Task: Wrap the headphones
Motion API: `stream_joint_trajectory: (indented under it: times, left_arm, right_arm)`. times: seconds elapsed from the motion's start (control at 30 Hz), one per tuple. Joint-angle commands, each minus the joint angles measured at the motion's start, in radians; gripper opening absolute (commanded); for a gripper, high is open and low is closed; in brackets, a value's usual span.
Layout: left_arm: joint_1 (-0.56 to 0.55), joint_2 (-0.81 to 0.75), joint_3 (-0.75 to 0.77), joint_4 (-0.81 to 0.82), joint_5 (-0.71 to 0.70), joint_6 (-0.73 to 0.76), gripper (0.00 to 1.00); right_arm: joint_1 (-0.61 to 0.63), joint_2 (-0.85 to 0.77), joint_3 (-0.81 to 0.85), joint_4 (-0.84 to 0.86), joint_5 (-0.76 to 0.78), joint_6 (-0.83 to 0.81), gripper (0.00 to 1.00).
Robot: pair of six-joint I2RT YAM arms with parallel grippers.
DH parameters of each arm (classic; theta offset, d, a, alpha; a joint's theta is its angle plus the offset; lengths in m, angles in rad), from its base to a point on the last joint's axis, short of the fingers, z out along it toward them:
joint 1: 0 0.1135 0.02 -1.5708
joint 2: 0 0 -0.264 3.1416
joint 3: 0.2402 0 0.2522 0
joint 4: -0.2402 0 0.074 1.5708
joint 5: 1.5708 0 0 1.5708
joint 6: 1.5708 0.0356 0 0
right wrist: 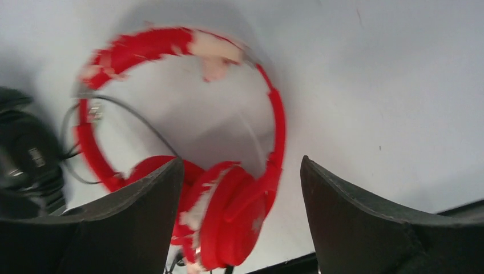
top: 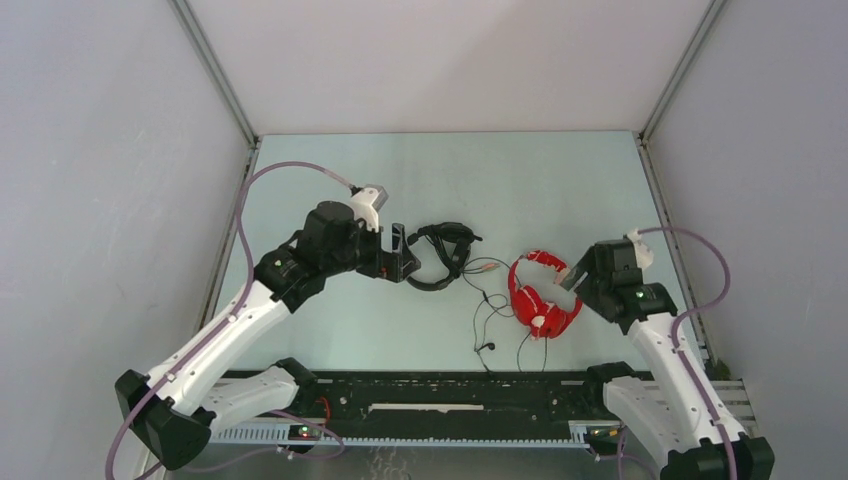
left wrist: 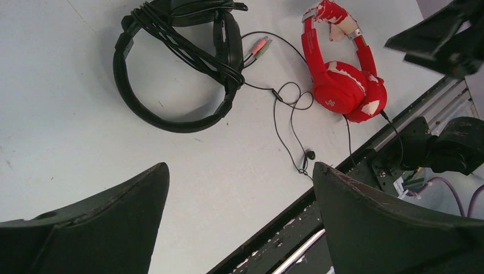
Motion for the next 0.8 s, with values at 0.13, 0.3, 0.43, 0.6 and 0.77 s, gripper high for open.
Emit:
stream_joint_trajectory:
  times: [0.13, 0.3, 0.43, 0.6, 0.77]
  left_arm:
    - [-0.016, -0.027, -0.018, 0.023, 0.003, -0.015, 1.0]
    - [-0.017, -0.038, -0.028, 0.026, -0.003, -0.015, 1.0]
    - [-0.018, -0.016, -0.008, 0.024, 0.07, -0.011, 1.0]
    - [-0.022, 0.102, 0.119, -0.09, 0.105, 0.039, 1.0]
    - [-0.043, 0.218, 0.338, -0.137, 0.017, 0.158, 1.0]
  right_arm:
    - [-0.094, 0.068, -0.207, 0.168, -0.057, 0.206, 0.77]
    - [-0.12, 0.25, -0.227, 0.362, -0.082, 0.097, 0.48]
    - [-0.132, 0.328, -0.156, 0.408, -0.172, 0.007, 0.2]
    - [-0.096, 0.265, -0.018, 0.349, -0.165, -0.197, 0.0]
    - [0.051, 0.197, 0.155, 0.235, -0.122, -0.43, 0.0]
